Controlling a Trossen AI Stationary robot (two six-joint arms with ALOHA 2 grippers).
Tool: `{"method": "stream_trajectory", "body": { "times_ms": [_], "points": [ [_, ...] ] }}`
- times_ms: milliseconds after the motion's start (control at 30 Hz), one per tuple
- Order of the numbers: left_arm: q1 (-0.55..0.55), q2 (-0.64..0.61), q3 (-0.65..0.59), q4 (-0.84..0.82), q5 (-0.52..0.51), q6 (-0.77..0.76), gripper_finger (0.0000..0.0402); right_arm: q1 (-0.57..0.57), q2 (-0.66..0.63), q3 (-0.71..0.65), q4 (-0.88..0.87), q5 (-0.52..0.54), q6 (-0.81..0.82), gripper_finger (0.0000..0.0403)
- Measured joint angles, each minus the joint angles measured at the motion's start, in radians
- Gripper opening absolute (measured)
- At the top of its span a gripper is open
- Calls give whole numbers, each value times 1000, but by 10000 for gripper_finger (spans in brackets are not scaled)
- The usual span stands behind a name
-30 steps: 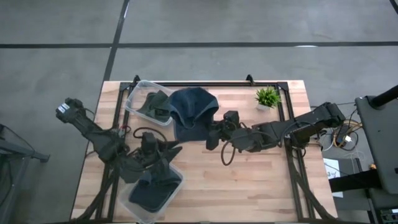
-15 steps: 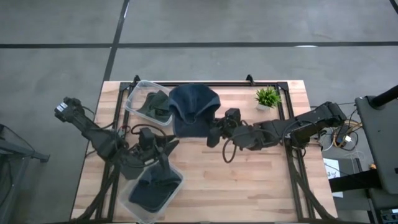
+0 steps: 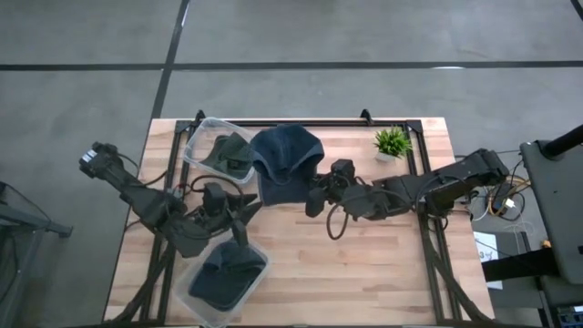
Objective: Pick & Place hat
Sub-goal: Put the dark blue cap into the bottom transparent bin
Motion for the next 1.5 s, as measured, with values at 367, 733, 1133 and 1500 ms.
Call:
{"method": "stream_trajectory", "body": {
  "times_ms": [367,733,1133,1500],
  "points": [
    [25,4,10,-7,2,26,135,0,-10,23,0,24,-23,13],
    [74,5,9,-6,5,36,135,-1,1,38,2,37,-23,13],
    [171,56,8,-31,83,14,135,-1,65,69,28,28,-24,13],
    [172,49,10,-163,126,-96,25,-1,59,82,-9,32,-19,13]
  ]
}}
